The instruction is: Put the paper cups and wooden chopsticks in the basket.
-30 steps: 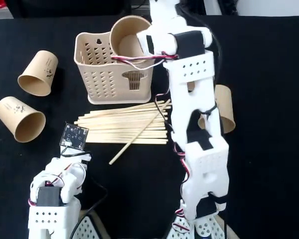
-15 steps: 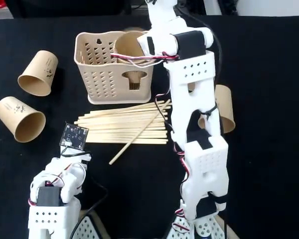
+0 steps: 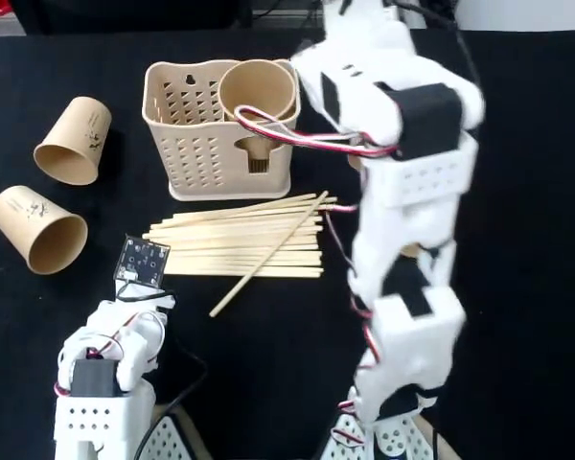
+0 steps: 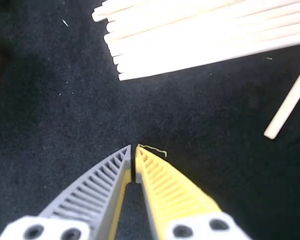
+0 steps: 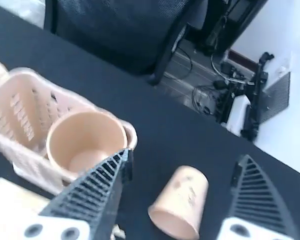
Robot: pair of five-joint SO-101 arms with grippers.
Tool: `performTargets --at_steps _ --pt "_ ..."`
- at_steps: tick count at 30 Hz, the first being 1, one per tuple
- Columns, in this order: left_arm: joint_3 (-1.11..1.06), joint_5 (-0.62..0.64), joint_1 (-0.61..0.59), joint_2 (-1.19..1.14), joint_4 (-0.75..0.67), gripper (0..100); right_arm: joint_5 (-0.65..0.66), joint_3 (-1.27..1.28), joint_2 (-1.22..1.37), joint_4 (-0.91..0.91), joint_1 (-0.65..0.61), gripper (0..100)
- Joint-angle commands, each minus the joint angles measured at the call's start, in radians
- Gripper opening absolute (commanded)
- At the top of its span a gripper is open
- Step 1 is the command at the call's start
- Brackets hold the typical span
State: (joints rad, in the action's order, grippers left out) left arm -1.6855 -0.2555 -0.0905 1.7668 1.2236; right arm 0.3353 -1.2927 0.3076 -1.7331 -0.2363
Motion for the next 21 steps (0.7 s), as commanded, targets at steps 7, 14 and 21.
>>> performTargets --at_steps 7,14,21 --pt "-0.016 0.002 0.004 0.012 -0.014 3 0.615 1.050 -0.654 0.003 0.153 30.7" --pt "-0.016 0.002 0.004 0.012 -0.006 3 0.884 1.810 -1.041 0.347 0.420 30.7" --pt "-0.016 0.002 0.004 0.012 -0.005 3 0.968 2.439 -1.346 0.830 0.529 30.8"
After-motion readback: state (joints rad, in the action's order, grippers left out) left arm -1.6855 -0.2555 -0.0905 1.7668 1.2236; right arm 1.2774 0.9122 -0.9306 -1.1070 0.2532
